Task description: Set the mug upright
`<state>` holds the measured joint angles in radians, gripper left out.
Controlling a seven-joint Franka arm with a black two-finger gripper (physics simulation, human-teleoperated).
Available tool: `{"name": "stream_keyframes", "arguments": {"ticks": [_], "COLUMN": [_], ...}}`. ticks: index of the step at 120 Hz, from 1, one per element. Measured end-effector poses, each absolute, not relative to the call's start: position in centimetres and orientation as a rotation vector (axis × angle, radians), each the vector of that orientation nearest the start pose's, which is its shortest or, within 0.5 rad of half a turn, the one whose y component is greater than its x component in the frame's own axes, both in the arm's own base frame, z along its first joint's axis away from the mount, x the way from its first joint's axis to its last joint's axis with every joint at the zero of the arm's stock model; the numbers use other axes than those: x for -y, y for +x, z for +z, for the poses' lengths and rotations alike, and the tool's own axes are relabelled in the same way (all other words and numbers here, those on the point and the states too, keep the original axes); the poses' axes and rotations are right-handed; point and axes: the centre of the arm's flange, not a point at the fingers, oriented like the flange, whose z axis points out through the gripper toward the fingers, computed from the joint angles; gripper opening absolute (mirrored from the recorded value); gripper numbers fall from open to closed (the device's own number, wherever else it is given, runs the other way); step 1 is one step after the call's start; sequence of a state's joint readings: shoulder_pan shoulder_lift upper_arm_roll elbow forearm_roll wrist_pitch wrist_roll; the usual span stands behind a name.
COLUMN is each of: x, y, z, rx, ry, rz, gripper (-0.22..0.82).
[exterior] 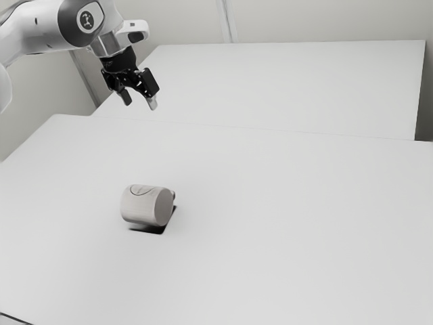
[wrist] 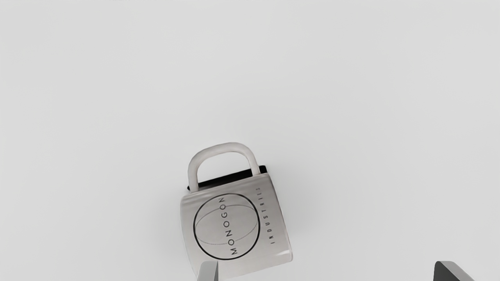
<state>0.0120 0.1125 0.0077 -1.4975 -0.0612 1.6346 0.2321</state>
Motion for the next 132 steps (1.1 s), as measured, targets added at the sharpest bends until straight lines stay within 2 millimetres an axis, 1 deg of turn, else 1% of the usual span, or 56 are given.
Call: {"name": "stream_keyframes", "arguments": {"ticks": [16,28,37,44,50,57,76,83,90,102,118,124,132], "x": [-0.5,-0.4,-0.4,-0.9,-2.0,-3.8,-10.1,-12.7,-14.9,-17.4,-20.1,-20.4,-20.2], "y": [59.5,59.5,59.0,58.2,57.2,56.2,54.8,54.7,54.8,54.9,54.0,53.8,53.3], "z": [60.1,59.7,59.0,58.7,58.1,57.3,54.8,53.4,51.2,47.7,42.4,40.3,37.9], "rx": [-0.348,-0.357,-0.353,-0.327,-0.276,-0.204,-0.008,0.059,0.118,0.158,0.214,0.220,0.232], "ry": [-3.178,-3.179,-3.203,-3.252,-3.310,-3.381,-3.541,-3.587,-3.633,-3.704,-3.796,-3.826,-3.869], "rz": [-0.056,-0.045,-0.019,-0.001,0.024,0.051,0.100,0.120,0.161,0.218,0.284,0.303,0.313], "gripper": [0.60,0.60,0.60,0.60,0.60,0.60,0.60,0.60,0.60,0.60,0.60,0.60,0.60]}}
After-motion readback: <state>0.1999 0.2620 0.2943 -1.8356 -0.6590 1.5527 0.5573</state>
